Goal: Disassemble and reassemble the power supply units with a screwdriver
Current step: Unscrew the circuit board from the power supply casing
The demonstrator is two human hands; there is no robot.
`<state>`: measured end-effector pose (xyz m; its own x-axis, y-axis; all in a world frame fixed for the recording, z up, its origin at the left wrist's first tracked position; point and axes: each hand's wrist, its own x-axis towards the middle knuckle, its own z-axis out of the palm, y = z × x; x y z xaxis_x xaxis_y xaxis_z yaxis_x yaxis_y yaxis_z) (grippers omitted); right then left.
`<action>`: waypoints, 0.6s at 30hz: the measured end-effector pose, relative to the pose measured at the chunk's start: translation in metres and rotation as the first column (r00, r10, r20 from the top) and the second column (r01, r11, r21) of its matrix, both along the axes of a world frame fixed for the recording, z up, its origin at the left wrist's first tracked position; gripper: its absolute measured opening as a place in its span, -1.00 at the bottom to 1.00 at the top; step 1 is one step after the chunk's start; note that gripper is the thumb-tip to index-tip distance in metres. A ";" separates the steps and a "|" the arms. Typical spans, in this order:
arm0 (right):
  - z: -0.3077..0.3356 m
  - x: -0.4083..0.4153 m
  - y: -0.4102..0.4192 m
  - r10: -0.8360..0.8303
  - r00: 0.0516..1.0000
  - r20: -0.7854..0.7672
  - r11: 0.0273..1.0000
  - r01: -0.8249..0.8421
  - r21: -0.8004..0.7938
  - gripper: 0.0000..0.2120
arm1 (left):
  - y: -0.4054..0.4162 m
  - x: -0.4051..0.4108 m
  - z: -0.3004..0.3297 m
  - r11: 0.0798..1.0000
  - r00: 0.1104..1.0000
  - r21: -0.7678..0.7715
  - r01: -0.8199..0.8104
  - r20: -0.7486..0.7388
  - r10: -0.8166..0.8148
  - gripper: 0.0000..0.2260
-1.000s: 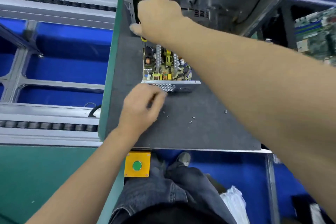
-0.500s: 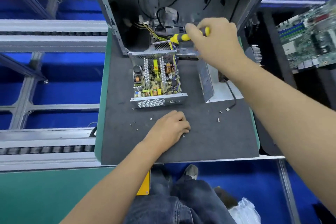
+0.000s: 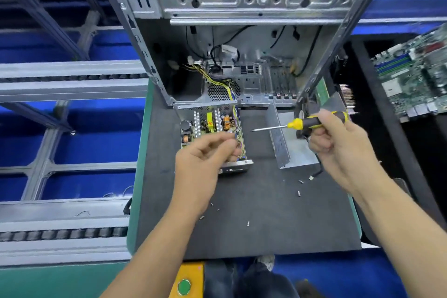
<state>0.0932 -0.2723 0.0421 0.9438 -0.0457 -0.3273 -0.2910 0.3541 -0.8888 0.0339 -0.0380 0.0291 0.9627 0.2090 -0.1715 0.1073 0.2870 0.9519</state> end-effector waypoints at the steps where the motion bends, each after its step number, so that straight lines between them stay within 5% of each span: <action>1: -0.003 -0.002 0.002 -0.025 0.999 -0.028 1.000 0.025 0.001 -0.79 | 0.003 0.005 0.000 0.999 1.000 -0.037 -0.016 -0.017 0.015 -0.78; 18: -0.003 0.001 0.033 -0.069 0.995 -0.077 0.998 0.068 -0.014 -0.69 | -0.009 0.026 -0.006 0.958 1.000 -0.286 0.001 -0.028 -0.010 -0.86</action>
